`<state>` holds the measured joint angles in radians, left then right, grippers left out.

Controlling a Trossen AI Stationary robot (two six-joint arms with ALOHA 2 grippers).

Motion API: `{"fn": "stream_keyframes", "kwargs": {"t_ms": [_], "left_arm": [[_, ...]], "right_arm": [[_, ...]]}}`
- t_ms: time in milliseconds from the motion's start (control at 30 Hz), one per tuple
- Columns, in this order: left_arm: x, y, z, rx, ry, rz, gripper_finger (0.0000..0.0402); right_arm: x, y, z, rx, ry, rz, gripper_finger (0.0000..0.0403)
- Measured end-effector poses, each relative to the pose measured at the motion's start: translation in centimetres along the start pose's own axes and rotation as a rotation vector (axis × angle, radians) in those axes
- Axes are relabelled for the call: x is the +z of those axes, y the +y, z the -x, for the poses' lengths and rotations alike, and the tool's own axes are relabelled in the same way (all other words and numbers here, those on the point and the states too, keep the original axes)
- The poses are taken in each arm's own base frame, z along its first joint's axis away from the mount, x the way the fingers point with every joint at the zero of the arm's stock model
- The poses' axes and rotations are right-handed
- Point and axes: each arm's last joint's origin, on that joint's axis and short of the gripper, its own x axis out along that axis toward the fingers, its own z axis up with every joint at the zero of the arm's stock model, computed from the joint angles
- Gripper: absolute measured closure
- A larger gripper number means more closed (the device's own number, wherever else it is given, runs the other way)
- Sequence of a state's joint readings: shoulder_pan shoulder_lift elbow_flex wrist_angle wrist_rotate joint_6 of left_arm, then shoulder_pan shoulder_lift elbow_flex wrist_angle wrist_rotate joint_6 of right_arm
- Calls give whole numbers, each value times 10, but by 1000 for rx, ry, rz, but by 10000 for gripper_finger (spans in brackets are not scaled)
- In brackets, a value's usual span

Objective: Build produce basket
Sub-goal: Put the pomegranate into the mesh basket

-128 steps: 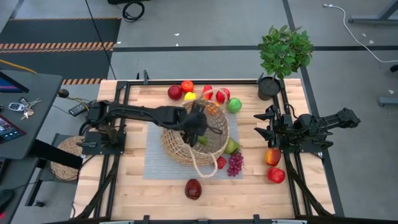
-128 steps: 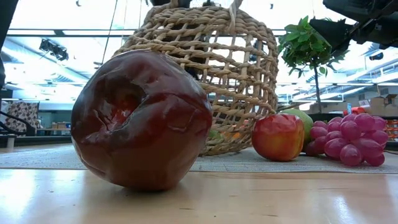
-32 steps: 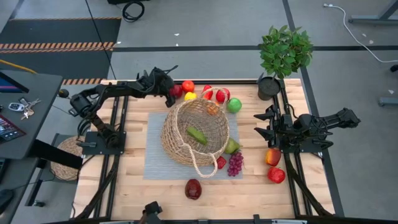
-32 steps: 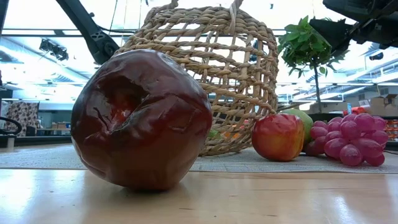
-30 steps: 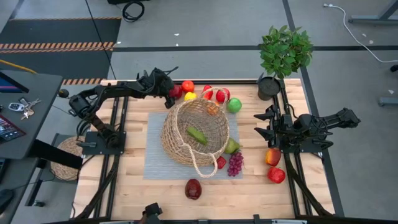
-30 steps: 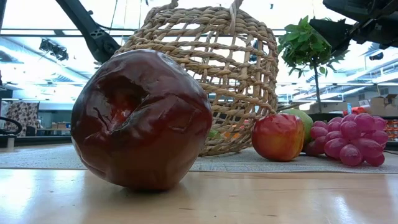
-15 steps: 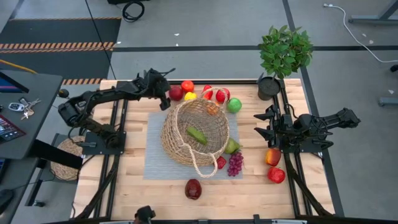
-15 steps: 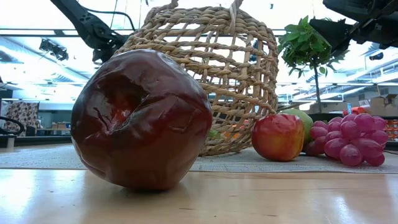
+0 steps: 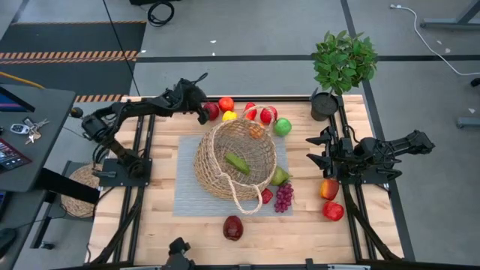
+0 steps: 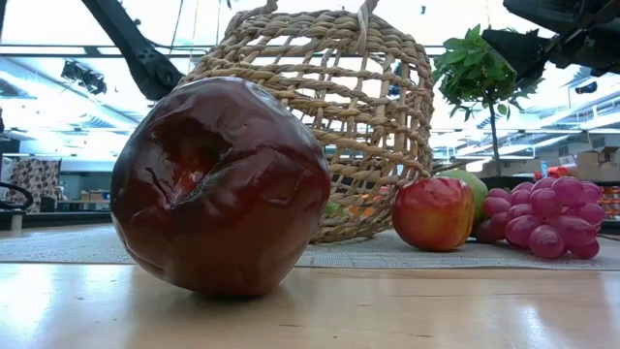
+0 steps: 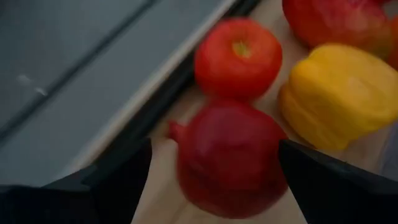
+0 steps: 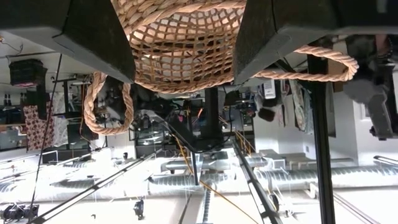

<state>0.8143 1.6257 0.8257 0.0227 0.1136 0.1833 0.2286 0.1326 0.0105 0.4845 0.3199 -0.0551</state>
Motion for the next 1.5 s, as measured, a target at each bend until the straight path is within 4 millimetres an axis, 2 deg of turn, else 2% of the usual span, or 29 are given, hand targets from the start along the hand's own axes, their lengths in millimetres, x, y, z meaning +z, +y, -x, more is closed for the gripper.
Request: {"fn": "stream_keyframes", "kwargs": {"t_ms": [133, 433, 733, 900, 1133, 1500], "left_arm": [[-6, -7, -14, -32, 36, -25, 45], [-6, -12, -16, -47, 37, -55, 49], [-6, -13, -16, -51, 40, -87, 106], [-6, -16, -15, -54, 40, -119, 116], [-1, -21, 0, -71, 33, -156, 116], [9, -22, 40, -80, 19, -157, 120]], "right_arm": [[0, 0, 0, 0, 0, 0, 128], [0, 0, 0, 0, -1, 0, 128], [0, 0, 0, 0, 0, 0, 128], [0, 0, 0, 0, 0, 0, 128], [0, 0, 0, 0, 0, 0, 128], [0, 0, 0, 0, 0, 0, 128]]}}
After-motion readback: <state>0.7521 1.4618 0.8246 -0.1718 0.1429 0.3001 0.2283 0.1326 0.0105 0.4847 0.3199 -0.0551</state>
